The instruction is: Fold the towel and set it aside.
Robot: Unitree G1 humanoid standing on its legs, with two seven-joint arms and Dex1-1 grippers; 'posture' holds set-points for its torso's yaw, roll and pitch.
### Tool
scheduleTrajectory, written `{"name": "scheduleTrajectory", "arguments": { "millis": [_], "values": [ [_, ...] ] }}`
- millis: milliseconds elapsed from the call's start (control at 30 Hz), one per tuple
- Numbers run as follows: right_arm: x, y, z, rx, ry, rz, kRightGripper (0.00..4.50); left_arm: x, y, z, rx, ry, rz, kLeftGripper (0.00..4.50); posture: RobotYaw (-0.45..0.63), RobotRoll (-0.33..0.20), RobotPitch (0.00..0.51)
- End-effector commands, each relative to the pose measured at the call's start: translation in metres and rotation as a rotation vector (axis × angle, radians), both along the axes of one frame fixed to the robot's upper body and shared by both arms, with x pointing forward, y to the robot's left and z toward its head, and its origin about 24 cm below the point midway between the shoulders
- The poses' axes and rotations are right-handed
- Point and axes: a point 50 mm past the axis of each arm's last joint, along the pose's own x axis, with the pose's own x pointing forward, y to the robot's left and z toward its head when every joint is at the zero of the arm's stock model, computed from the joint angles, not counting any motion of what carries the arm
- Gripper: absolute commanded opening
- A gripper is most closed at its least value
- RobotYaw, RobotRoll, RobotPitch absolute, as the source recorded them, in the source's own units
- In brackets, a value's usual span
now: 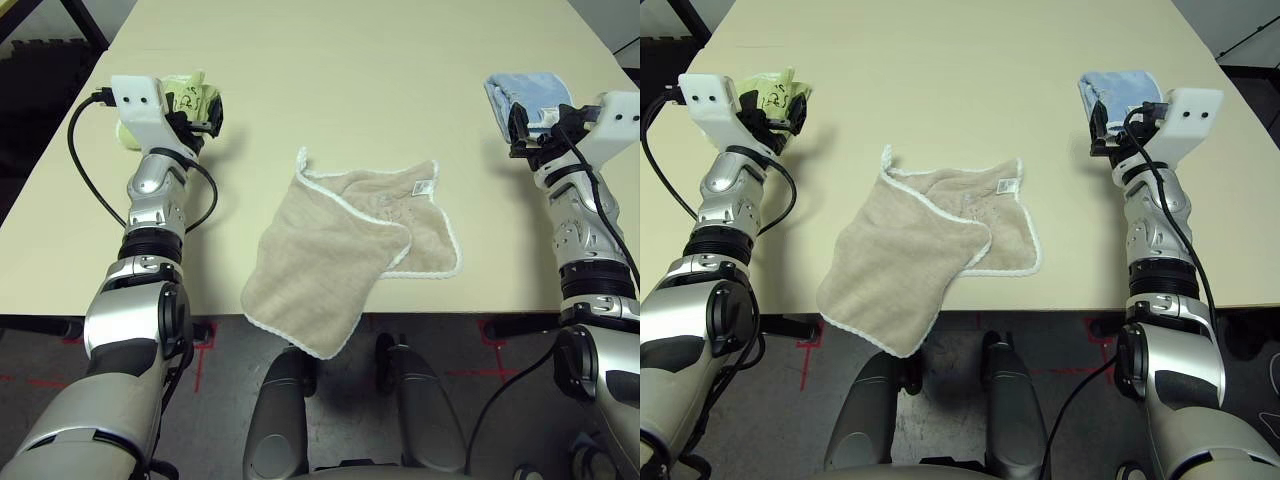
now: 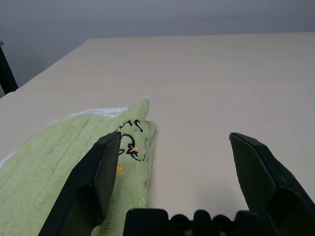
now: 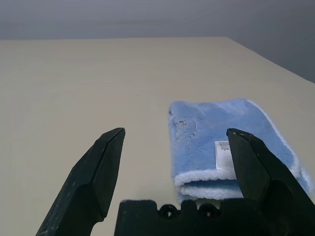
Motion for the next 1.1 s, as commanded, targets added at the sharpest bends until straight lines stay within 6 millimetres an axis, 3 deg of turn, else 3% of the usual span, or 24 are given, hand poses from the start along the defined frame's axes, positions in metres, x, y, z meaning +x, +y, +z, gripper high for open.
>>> {"name": "scheduleTrajectory", "arguments": {
  "millis": [33,500,633,867,1100],
  "values": [
    [-0.004,-0.007,0.000,0.008,-0.011,-0.023,4.50,0.000,-0.001,-0.003,0.005,-0.001,0.008,4.45,-0.09,0.000,0.217],
    [-0.001,-0.002,0.002,-0.011,-0.004,0.003,4.50,0.000,0.002,0.003,0.023,0.013,-0.064,4.45,-0.06,0.000,0.220],
    [0.004,0.009,0.000,-0.004,0.005,0.036,4.50,-0.001,0.010,0.005,0.031,0.040,-0.126,4.45,-0.02,0.000,0.252],
    [0.004,0.009,0.008,-0.028,-0.015,0.134,4.50,-0.007,0.000,0.018,0.127,0.065,-0.477,4.45,-0.01,0.000,0.235],
    [0.002,0.006,0.015,-0.104,0.095,0.407,4.50,-0.020,-0.016,0.019,0.314,0.217,-0.913,4.45,-0.01,0.000,0.247]
  ]
}}
